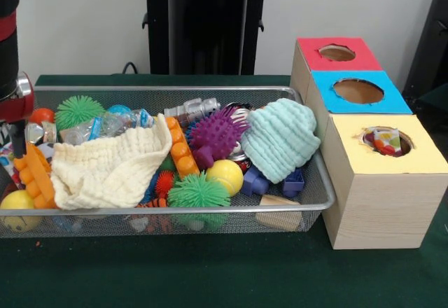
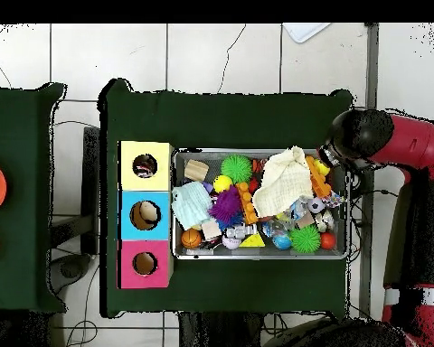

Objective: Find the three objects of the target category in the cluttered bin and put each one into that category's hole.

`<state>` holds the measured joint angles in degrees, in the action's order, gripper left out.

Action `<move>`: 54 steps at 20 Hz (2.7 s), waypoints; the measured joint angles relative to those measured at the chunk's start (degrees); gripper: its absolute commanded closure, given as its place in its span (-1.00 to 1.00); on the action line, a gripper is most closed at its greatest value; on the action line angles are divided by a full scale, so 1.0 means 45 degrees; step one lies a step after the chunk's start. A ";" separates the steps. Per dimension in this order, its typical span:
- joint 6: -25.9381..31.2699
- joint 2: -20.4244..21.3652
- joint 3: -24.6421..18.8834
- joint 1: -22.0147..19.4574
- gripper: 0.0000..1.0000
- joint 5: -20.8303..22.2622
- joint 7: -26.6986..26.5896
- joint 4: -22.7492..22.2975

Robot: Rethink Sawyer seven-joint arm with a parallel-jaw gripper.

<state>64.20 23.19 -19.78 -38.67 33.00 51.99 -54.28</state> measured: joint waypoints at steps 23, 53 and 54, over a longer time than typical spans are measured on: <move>-0.0507 0.0005 -0.0040 -0.0738 -1.00 0.0564 0.0000 -0.1341; -0.1669 0.0158 -0.0072 -0.1116 -1.00 0.0561 0.0000 -0.3306; -0.1669 0.0160 -0.0072 -0.1118 -1.00 0.0561 0.0000 -0.3306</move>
<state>56.69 23.91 -20.11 -43.70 35.52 51.99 -69.15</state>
